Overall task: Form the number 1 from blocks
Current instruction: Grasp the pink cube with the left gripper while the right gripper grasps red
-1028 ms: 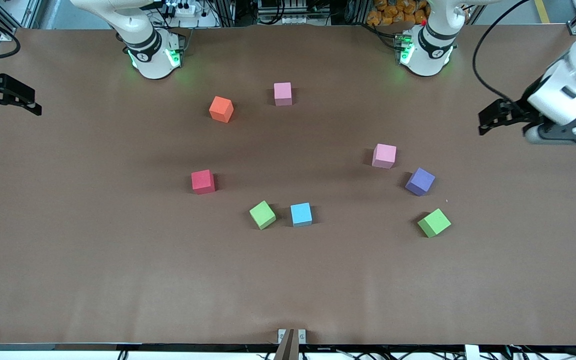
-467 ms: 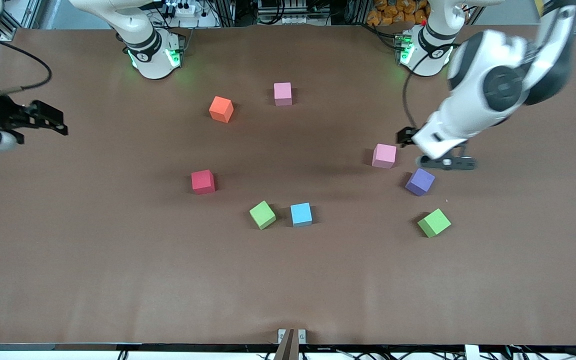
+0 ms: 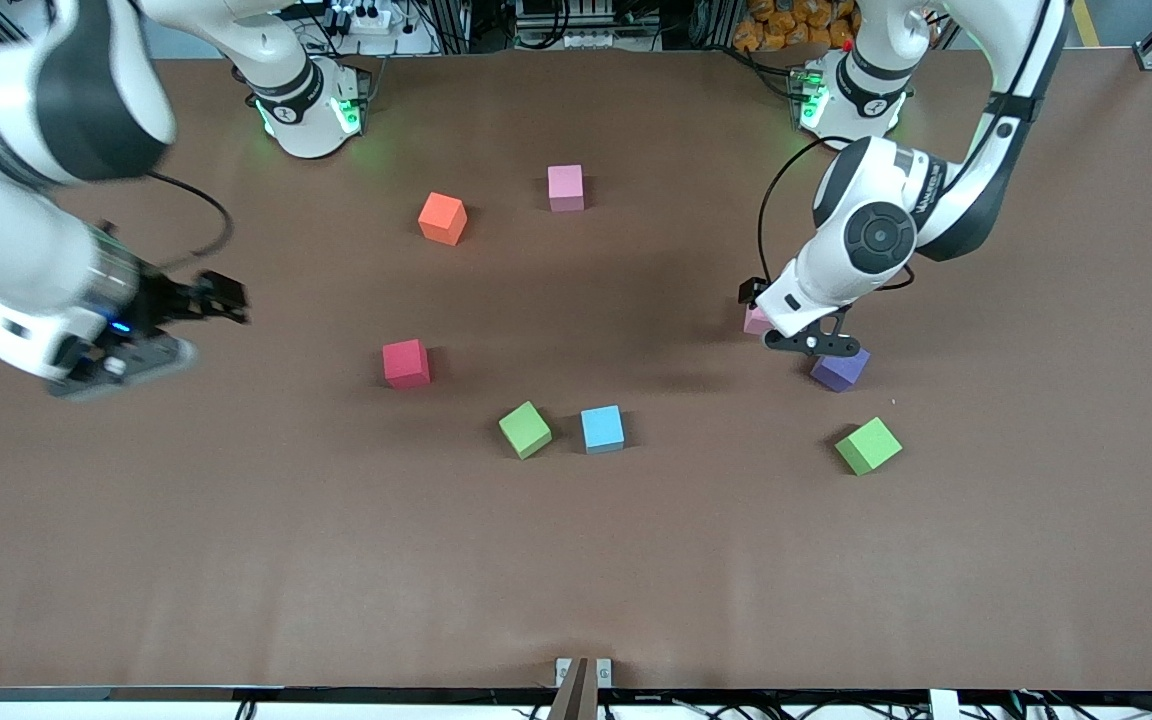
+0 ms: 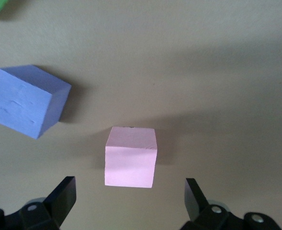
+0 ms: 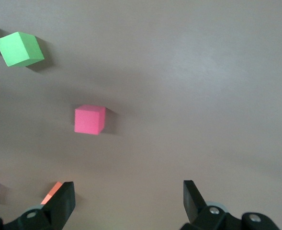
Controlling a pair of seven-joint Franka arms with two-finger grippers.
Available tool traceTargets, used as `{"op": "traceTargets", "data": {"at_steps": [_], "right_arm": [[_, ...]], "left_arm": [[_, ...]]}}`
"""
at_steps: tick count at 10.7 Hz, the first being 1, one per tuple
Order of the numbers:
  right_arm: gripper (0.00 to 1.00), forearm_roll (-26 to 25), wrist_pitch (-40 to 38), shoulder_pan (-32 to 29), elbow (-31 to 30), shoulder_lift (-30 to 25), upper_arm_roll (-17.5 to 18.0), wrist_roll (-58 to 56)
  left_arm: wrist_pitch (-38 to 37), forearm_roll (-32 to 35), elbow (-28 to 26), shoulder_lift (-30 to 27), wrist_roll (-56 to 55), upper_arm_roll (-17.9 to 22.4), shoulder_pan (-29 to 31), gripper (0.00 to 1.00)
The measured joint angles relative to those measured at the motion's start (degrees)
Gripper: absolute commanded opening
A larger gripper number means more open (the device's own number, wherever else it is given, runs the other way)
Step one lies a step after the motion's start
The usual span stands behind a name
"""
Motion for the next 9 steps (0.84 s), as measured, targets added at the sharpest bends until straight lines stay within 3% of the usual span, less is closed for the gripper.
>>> {"op": "traceTargets", "data": {"at_steps": [4, 7, 9], "right_arm": [[1.00, 2.34, 9.12, 5.75, -0.28, 9.46, 0.02, 0.00], [1.00, 2.33, 10.56, 7.61, -0.85, 12.63, 0.00, 0.00], [1.00, 2.33, 14.82, 8.60, -4.36, 13.59, -0.01, 0.96]], "left_arm": [[5.16, 3.55, -3.53, 1.33, -0.12, -0.44, -0.03, 1.00], [9.20, 3.59, -4.71, 4.10, -0.98, -0.46, -0.03, 1.00], [10.15, 3.59, -4.74, 5.44, -1.16, -0.47, -0.02, 1.00]]}}
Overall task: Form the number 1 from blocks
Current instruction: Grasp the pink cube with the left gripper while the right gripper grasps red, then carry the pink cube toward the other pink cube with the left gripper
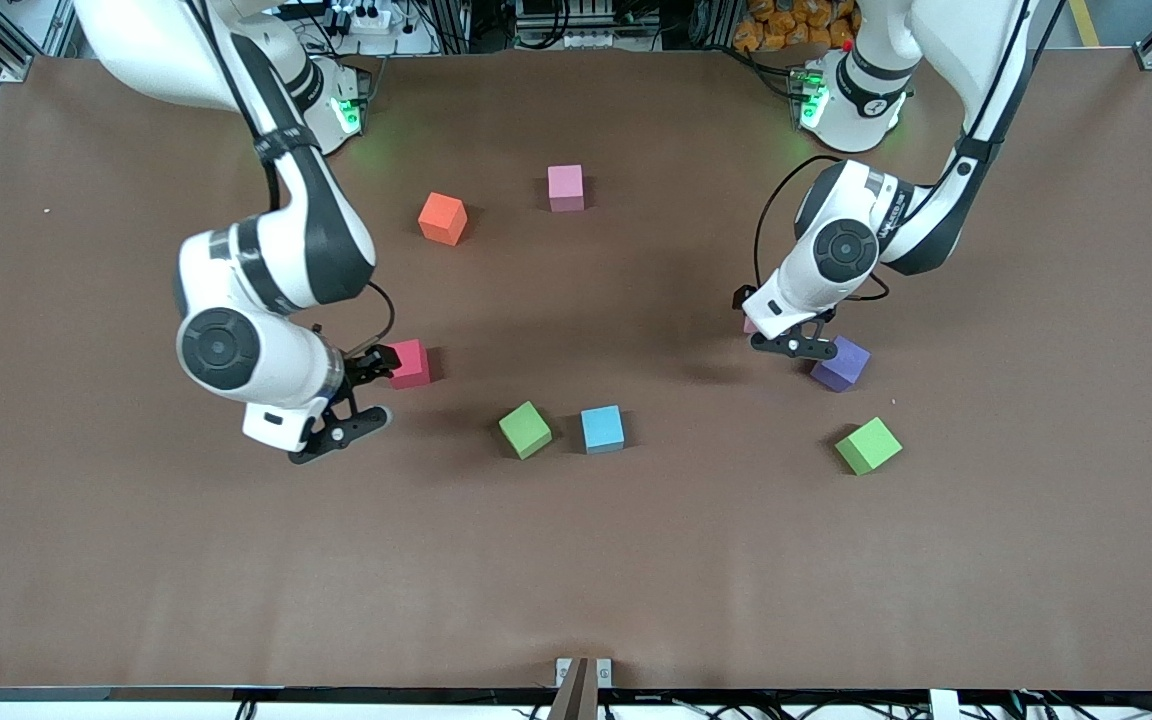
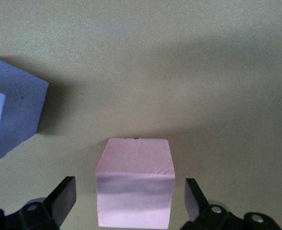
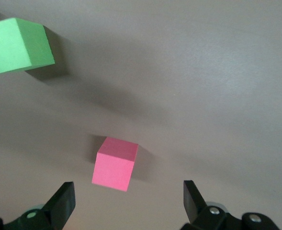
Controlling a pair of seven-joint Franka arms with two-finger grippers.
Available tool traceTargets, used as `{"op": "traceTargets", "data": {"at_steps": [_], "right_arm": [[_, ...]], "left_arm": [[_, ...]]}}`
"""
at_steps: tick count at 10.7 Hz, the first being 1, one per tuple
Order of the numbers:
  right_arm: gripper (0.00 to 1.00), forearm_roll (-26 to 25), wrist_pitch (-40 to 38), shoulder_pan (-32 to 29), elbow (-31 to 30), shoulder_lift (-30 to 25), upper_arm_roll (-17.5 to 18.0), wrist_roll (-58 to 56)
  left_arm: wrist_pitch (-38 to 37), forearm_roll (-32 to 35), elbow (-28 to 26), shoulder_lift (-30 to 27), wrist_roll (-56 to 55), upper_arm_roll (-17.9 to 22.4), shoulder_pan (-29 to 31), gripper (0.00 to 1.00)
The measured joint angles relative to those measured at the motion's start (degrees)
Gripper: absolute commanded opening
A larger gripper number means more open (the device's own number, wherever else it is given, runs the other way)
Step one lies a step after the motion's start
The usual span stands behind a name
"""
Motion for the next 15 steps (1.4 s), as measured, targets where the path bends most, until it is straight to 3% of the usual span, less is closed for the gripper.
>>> {"op": "traceTargets", "data": {"at_steps": [1, 2, 3, 5, 8, 10, 12, 15], "right_arm": [[1.00, 0.00, 2.12, 1.01, -2.07, -0.01, 0.00, 0.94], [1.00, 0.00, 3.34, 1.88, -3.47, -0.04, 0.00, 1.53], [1.00, 0.00, 4.13, 2.38, -4.57, -0.07, -0.01, 1.79], [1.00, 0.00, 5.91, 2.44, -6.75, -0.16, -0.11, 1.83], [1.00, 0.00, 11.22, 2.57, -11.75, -1.00, -0.12, 1.83], [1.00, 0.00, 14.48, 2.69, -14.83, -1.52, -0.11, 1.83], [1.00, 0.02, 15.74, 2.72, -16.24, -1.57, -0.09, 1.83], [1.00, 0.14, 19.06, 2.78, -18.32, -1.62, -0.04, 1.84]], "left_arm": [[0.50, 0.00, -0.15, 0.55, -0.67, -0.01, 0.00, 0.97], [1.94, 0.00, -0.65, 1.19, -1.67, -0.04, -0.01, 0.70], [3.48, 0.02, -1.23, 1.95, -2.65, -0.11, -0.01, 0.58], [4.45, 0.03, -1.48, 2.95, -3.42, -0.34, -0.01, 0.00], [4.78, 0.03, -1.38, 3.09, -3.51, -1.02, 0.06, 0.00], [5.49, 0.03, 0.04, 3.03, -7.63, -5.84, -0.24, 0.00], [5.54, 0.03, 3.71, 3.00, -15.59, -9.50, -4.61, 0.00], [5.53, 0.01, 8.81, 4.20, -23.48, -9.75, -12.91, 0.00]]}}
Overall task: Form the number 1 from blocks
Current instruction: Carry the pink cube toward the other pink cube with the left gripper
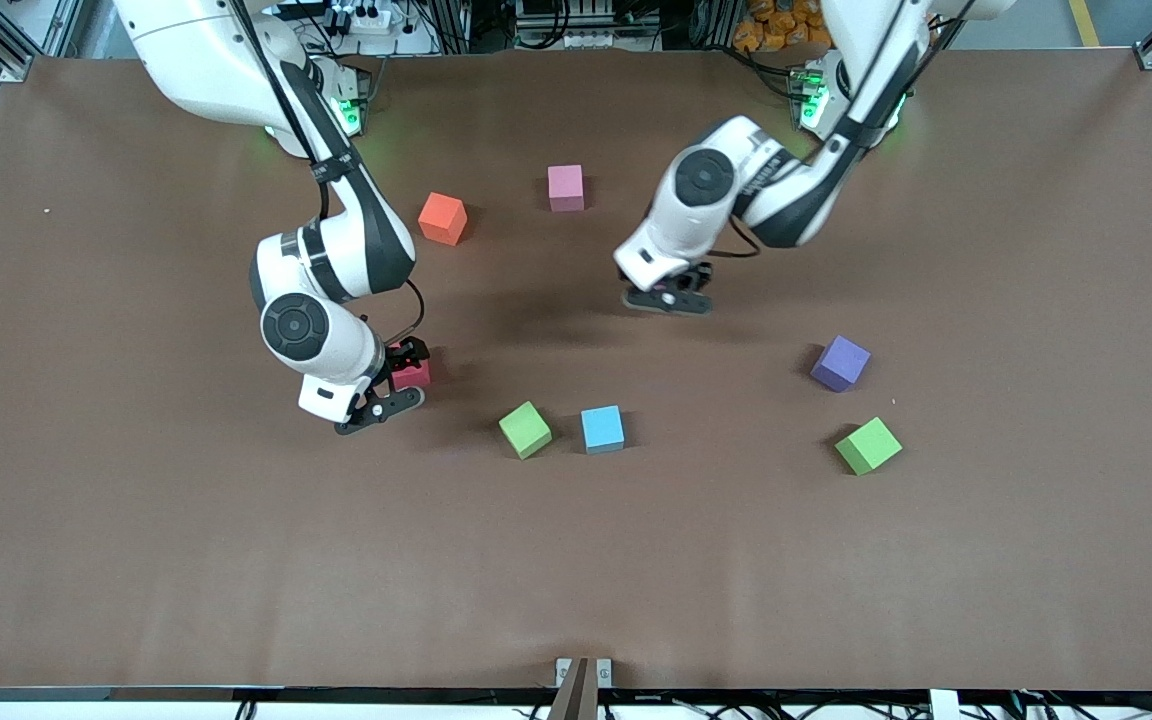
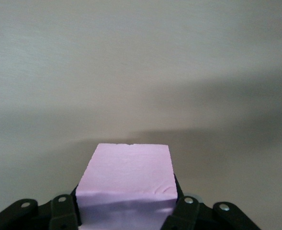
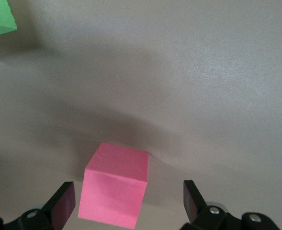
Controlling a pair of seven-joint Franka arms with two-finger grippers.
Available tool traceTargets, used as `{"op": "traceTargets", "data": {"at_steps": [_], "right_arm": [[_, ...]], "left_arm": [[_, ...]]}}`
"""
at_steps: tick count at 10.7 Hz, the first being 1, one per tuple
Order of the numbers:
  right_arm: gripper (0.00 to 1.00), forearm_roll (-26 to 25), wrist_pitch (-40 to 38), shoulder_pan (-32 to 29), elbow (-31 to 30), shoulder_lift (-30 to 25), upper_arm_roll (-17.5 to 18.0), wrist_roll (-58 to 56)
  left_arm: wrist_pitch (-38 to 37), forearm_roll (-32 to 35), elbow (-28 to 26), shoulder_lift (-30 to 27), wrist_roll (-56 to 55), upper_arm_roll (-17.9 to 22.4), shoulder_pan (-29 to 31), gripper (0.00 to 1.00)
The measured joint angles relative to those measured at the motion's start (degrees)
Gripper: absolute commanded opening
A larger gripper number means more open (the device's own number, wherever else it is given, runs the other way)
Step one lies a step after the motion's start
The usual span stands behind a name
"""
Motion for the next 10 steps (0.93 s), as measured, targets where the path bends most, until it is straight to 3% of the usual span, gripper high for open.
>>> {"op": "traceTargets", "data": {"at_steps": [3, 7, 10], "right_arm": [[1.00, 2.53, 2.89, 0.15, -2.34, -0.01, 0.19, 0.07], [1.00, 4.14, 7.72, 1.46, -5.91, 0.01, 0.25, 0.21], [1.00, 4.15, 10.21, 1.46, -7.77, 0.04, 0.21, 0.23]], "left_arm": [[0.02, -0.08, 5.43, 4.76, -6.62, 1.35, -7.66, 0.00], [-0.02, -0.41, 10.76, 11.28, -12.15, 7.76, -18.08, 0.00], [-0.01, -0.60, 12.17, 13.29, -16.61, 8.04, -19.58, 0.00]]}}
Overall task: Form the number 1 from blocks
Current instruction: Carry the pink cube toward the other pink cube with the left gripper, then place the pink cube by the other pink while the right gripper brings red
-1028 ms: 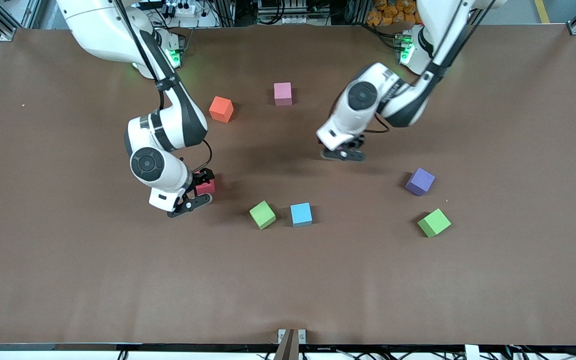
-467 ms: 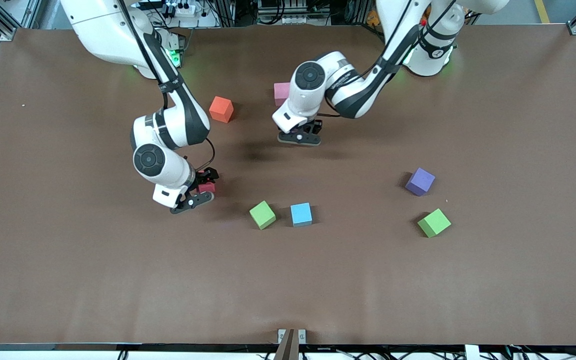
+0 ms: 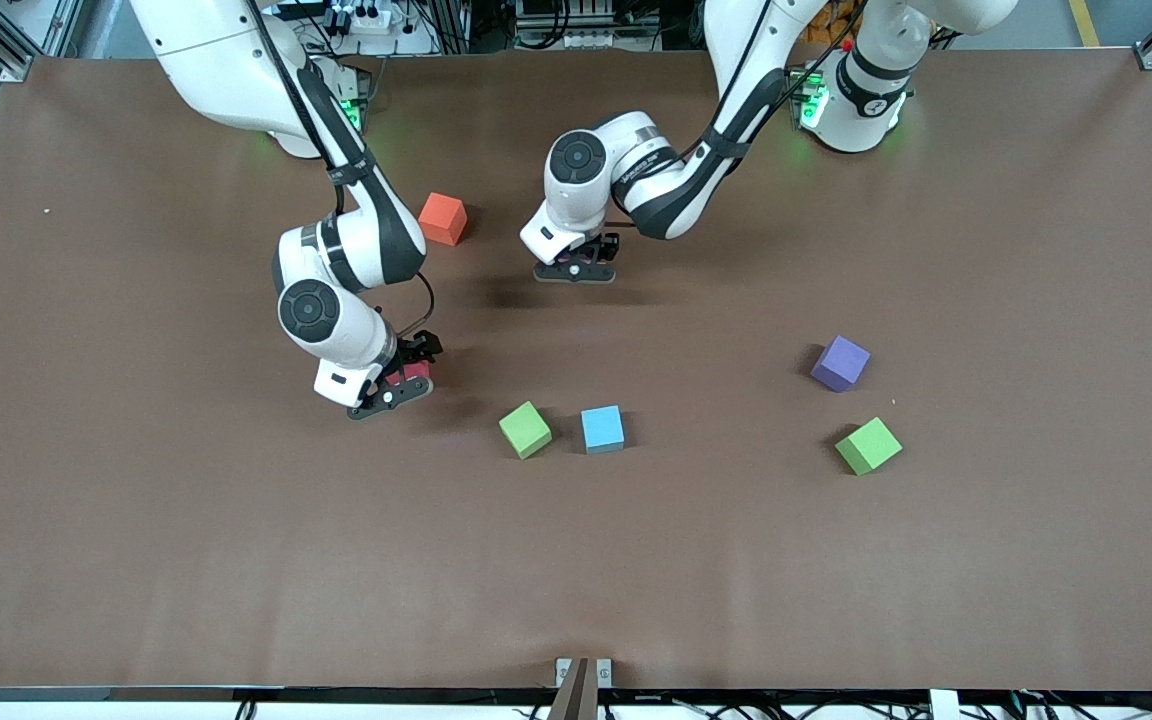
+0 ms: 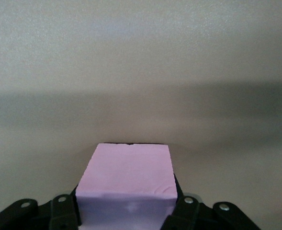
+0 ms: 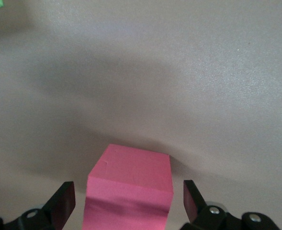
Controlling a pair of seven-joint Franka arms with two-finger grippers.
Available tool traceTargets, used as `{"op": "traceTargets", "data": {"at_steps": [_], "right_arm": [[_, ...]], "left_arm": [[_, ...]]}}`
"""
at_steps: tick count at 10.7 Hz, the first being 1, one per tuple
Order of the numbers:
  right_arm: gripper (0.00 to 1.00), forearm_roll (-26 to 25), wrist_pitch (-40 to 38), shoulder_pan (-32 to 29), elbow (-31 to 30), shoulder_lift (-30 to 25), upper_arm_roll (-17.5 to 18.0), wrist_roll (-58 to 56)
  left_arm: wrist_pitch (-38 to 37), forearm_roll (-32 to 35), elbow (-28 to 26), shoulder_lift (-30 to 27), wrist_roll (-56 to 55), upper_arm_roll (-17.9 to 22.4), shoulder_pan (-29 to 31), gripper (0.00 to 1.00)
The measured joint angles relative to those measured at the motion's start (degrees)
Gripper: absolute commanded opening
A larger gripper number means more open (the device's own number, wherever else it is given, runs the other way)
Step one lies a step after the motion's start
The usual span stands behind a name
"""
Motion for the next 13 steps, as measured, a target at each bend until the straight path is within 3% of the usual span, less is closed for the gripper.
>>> {"op": "traceTargets", "data": {"at_steps": [6, 7, 8, 9, 11, 13], "right_arm": [[1.00, 0.01, 2.71, 0.00, -2.59, 0.00, -0.10, 0.12], [0.93, 0.01, 3.05, 0.00, -2.96, 0.00, -0.11, 0.13], [0.48, 0.01, 3.17, 0.00, -3.04, -0.01, -0.12, 0.14], [0.23, 0.02, 3.22, -0.01, -3.06, -0.01, -0.17, 0.22], [0.06, 0.04, 3.24, -0.07, -3.08, -0.02, -0.30, 0.28], [0.01, 0.12, 3.24, -0.04, -3.08, -0.16, -0.28, 2.07]], "left_arm": [[-0.31, -0.02, -0.01, 0.04, -3.46, -0.54, -2.93, 0.00], [-0.57, -0.02, -0.01, 0.00, -3.56, -0.88, -3.07, 0.00], [-0.89, -0.02, -0.11, -0.02, -3.56, -1.00, -3.13, 0.00], [-1.04, -0.02, -0.49, -0.05, -3.56, -1.03, -3.13, 0.00], [-1.11, -0.02, -1.20, -0.47, -3.56, -1.11, -3.14, 0.00], [-1.11, -0.02, -1.72, -0.80, -3.90, -1.14, -3.14, 0.00]]}}
